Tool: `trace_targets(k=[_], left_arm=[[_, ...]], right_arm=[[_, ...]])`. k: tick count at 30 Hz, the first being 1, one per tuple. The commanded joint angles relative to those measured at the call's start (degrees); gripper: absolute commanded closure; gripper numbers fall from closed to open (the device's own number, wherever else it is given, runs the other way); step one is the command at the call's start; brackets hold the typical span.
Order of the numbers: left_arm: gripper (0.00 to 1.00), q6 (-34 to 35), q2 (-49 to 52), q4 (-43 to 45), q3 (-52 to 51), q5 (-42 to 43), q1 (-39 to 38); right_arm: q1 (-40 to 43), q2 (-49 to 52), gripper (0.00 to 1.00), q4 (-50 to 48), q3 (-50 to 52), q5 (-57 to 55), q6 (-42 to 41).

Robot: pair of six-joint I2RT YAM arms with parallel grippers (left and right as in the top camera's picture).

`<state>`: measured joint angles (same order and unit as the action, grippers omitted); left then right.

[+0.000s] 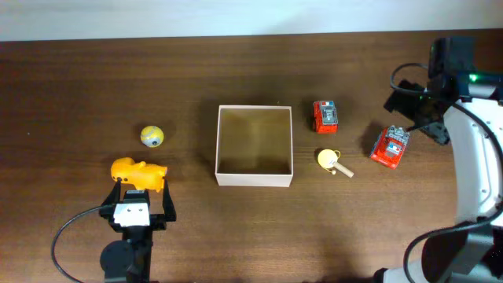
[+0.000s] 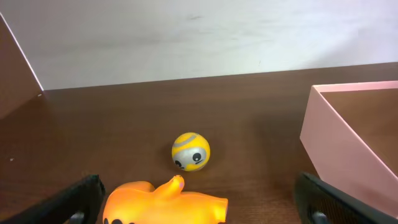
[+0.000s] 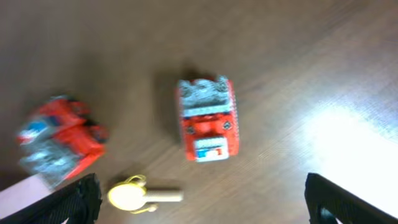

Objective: Pack container
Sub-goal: 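Move the right gripper over the far-right red toy robot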

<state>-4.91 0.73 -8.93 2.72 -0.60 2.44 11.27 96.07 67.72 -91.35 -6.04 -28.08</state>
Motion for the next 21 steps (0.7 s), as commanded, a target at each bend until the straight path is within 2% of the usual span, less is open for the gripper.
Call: trace_targets(k=[1,4,14,21], left_arm=[[0.01,-0.5,-0.4,0.0,-0.2,0.7,0.3],[0.01,-0.5,-0.4,0.0,-0.2,0.7,0.3],[0.01,-0.5,-0.4,0.0,-0.2,0.7,0.3],[0.01,-0.5,-0.4,0.0,-0.2,0.7,0.3]], right_arm=[[1.7,0.8,0.01,-1.5,4.3,-1.3,2.8],[1.9,0.8,0.01,-3.3,7.2,-1.4,5.5],[1.7,0.7,0.01,-3.9,7.5,4.2,5.6],[-2.7,0.7,0.01,-10.0,7.6,9.1,9.8]])
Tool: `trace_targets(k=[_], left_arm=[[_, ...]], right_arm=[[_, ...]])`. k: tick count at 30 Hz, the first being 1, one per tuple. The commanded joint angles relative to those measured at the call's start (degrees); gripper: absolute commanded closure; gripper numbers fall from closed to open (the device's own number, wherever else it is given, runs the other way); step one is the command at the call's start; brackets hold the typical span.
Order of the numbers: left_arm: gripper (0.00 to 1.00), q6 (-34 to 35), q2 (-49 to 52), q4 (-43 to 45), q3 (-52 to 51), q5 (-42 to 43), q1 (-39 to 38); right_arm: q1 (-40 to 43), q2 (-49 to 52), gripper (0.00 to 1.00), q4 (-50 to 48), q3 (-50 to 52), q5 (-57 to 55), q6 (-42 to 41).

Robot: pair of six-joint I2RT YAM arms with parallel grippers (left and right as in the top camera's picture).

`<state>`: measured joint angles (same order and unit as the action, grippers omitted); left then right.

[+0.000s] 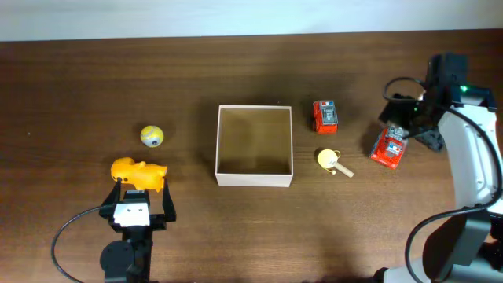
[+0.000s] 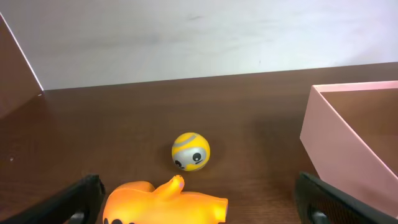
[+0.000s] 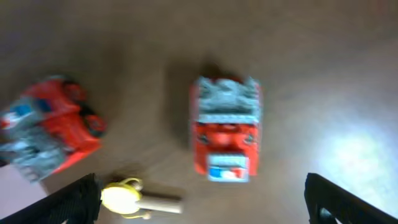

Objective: Pack container
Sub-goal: 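Move the right gripper over the far-right red toy robot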

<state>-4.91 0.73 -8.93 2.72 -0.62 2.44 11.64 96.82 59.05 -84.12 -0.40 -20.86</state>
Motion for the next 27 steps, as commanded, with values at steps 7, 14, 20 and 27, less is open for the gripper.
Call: trace_targets(k=[7,14,20,27], left_arm=[[0.01,-0.5,-0.4,0.0,-0.2,0.7,0.3],[0.01,-0.5,-0.4,0.0,-0.2,0.7,0.3],[0.01,-0.5,-0.4,0.0,-0.2,0.7,0.3],[0.01,-0.5,-0.4,0.0,-0.2,0.7,0.3]], right_arm=[[-8.2,0.1,0.01,-2.4,0.3,-1.7,-0.6],[-5.5,0.1,0.01,0.9,1.3,-6.3,-7.3],[-2.7,0.1,0.01,-0.2,7.8,-5.8,-8.0],[-2.6,0.1,0.01,-4.9,15.0,-4.3,-4.9]])
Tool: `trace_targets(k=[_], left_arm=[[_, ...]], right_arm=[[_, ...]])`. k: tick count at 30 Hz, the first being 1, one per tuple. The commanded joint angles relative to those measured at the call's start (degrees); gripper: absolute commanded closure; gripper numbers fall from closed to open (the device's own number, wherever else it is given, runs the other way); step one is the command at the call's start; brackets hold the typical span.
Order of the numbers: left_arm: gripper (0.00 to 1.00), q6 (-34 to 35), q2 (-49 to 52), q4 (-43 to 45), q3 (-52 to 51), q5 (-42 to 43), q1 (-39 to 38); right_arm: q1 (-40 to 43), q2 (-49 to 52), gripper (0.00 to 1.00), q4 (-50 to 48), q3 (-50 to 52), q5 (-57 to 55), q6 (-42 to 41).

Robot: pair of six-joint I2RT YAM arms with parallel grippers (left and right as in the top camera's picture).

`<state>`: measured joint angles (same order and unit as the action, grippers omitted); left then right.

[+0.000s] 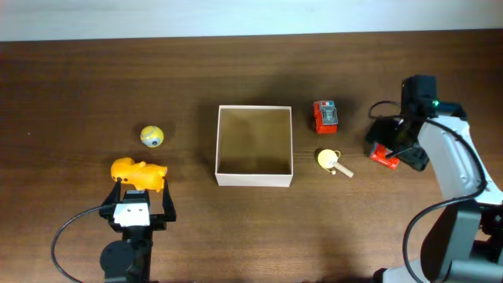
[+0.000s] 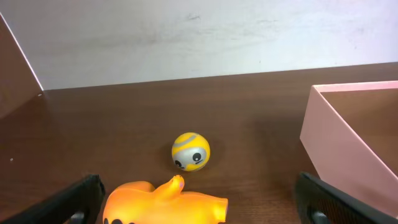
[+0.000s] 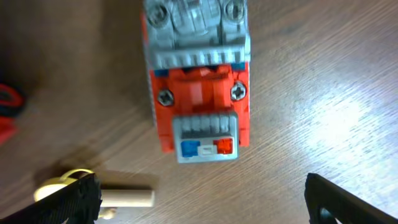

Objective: Pack container
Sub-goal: 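Move the right gripper over the far-right red toy robot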

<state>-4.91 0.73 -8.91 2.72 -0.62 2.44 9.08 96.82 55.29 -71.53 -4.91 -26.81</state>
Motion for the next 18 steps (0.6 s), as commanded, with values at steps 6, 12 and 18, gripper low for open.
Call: trace_targets(k=[6,12,18], left_arm=[[0.01,-0.5,-0.4,0.0,-0.2,0.7,0.3],[0.01,-0.5,-0.4,0.0,-0.2,0.7,0.3],[0.01,-0.5,-0.4,0.0,-0.2,0.7,0.3]], right_arm=[[-0.1,0.1,0.01,-4.2,4.3,0.1,4.5],[0.0,0.2,0.01,-9.0,5.1,-0.3,6.9],[0.0,1.8,0.01,-13.6,7.0,-0.3,6.9]])
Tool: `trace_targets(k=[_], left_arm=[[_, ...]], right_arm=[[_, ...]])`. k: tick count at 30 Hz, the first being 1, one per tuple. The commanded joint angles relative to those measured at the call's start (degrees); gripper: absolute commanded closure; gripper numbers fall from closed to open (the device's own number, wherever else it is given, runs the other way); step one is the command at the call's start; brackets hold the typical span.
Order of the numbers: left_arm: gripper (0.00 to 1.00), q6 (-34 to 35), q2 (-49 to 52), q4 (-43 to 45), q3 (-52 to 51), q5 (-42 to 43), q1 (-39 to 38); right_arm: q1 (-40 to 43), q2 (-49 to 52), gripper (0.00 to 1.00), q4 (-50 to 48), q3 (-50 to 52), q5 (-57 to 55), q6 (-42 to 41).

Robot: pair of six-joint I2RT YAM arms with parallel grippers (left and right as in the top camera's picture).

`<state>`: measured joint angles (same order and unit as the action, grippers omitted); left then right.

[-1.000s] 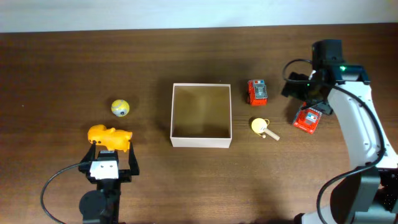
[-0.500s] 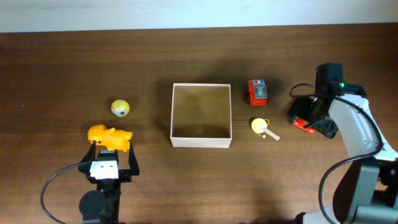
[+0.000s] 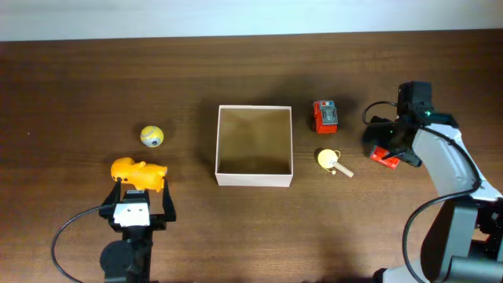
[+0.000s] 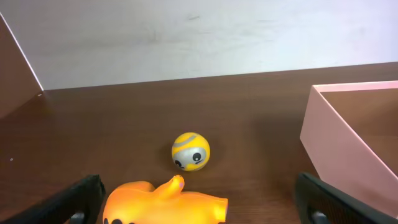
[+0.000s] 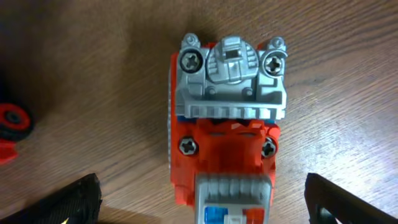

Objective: Pack container
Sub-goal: 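Move the right gripper over the far-right red toy robot, then lower the right gripper onto the red toy robot and close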

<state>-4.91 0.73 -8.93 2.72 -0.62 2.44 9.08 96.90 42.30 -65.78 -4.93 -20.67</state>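
Observation:
An open white box (image 3: 217,149) stands mid-table. My right gripper (image 5: 214,208) is open, low over a red and grey toy truck (image 5: 227,149), one fingertip on each side of it; overhead only a corner of that truck (image 3: 383,157) shows beneath the arm. A second red truck (image 3: 324,115) and a yellow toy with a wooden handle (image 3: 332,161) lie just right of the box. My left gripper (image 4: 199,210) is open near the front left, with an orange rubber toy (image 4: 165,204) between its fingers. A yellow ball with a face (image 4: 191,151) sits beyond it.
The box wall (image 4: 348,149) rises to the right of the left gripper. A wheel of the second truck (image 5: 9,124) shows at the left edge of the right wrist view. The table's back edge meets a white wall.
My right gripper has come lower and closer over the red and grey truck, which now fills more of its view. The left arm and all the toys are where they were.
My right gripper was open high above the table's right side, with both trucks and the yellow toy small below it. At each later moment it was nearer the right-hand truck, and now it straddles it. The left gripper stayed open around the orange toy.

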Motion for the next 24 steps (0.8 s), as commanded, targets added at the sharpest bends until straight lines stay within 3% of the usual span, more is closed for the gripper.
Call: trace_targets(k=[1,12,24], left_arm=[[0.01,-0.5,-0.4,0.0,-0.2,0.7,0.3],[0.01,-0.5,-0.4,0.0,-0.2,0.7,0.3],[0.01,-0.5,-0.4,0.0,-0.2,0.7,0.3]], right_arm=[[0.0,2.1,0.01,-0.7,1.3,-0.3,0.7],[0.3,5.0,0.01,-1.2,1.3,-3.3,0.5],[6.4,5.0,0.01,-1.3,1.3,-3.3,1.0]])
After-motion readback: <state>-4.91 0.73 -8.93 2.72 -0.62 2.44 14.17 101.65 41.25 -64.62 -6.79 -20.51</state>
